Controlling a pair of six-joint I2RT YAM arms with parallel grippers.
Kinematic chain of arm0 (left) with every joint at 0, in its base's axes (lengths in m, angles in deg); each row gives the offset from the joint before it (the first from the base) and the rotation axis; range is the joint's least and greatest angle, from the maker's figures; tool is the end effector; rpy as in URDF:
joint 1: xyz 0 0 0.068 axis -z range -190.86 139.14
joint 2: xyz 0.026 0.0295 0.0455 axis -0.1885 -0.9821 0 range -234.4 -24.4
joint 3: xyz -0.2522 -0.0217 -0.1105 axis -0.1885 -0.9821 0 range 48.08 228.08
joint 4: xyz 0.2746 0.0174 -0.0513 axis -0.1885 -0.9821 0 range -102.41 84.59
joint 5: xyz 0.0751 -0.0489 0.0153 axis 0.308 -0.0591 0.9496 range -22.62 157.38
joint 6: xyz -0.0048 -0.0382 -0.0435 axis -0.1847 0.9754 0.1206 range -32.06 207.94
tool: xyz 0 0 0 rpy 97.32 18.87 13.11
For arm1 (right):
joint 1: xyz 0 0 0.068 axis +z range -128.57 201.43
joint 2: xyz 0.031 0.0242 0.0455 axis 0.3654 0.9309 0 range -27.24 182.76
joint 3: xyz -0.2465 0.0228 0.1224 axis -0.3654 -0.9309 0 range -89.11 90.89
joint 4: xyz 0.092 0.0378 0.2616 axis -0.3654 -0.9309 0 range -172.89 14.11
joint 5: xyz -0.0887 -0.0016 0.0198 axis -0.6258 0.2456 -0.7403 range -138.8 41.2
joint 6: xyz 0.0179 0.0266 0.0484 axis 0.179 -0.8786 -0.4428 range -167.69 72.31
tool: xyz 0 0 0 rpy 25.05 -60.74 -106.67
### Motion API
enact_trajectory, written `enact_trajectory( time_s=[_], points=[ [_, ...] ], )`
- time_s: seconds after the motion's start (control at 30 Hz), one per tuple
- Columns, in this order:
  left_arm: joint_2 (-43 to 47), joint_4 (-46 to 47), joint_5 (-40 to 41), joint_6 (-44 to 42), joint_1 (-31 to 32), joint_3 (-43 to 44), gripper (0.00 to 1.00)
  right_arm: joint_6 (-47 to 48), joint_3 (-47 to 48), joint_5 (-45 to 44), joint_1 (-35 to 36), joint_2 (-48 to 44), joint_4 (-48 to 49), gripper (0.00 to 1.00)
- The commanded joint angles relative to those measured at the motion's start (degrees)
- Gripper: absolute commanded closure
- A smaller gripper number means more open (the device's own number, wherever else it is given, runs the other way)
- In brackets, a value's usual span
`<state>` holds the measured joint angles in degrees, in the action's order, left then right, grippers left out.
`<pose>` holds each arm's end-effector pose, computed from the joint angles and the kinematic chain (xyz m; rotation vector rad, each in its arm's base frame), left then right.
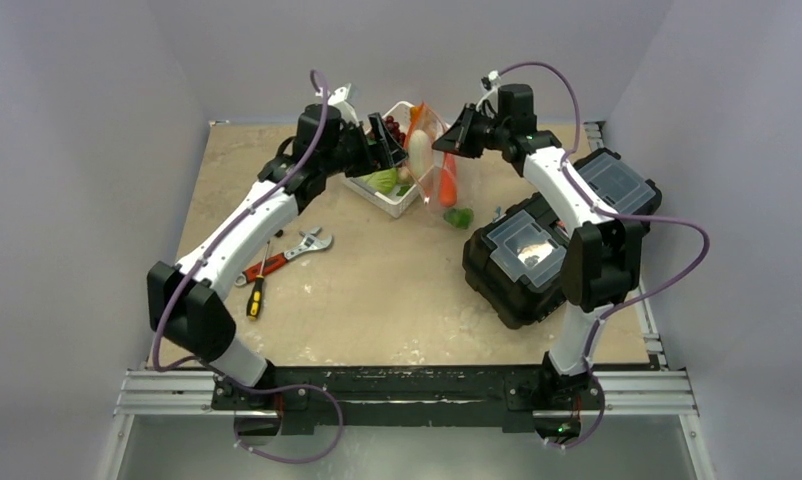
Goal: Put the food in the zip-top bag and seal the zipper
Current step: Pick up the fake vegetable from the bin.
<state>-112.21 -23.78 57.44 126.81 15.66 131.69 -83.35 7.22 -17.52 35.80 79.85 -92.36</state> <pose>0.3405 -0.1780 0.3771 -0.1032 2.0722 -0.8980 0.4471 0.1368 0.3285 0.0358 2.1525 1.0859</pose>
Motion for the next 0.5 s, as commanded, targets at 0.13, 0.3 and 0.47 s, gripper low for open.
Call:
enact_trajectory(
  time_s=[0.13, 0.3, 0.47],
  points=[
    [-11.1, 0.0, -1.2, 0.0, 1.5, 13.3, 0.40, 0.2, 0.8, -1.9, 0.7, -7.3, 1.7, 1.00],
    [-13.3, 0.7, -2.4, -0.2, 3.3, 15.4, 0.58, 1.5, -0.6, -5.3, 0.7, -11.0, -1.4, 1.00],
    [-15.8, 0.7, -9.0, 0.6, 5.8, 22.1, 0.88, 5.1, -1.7, -12.2, 0.7, -14.3, -5.1, 1.00]
  ],
)
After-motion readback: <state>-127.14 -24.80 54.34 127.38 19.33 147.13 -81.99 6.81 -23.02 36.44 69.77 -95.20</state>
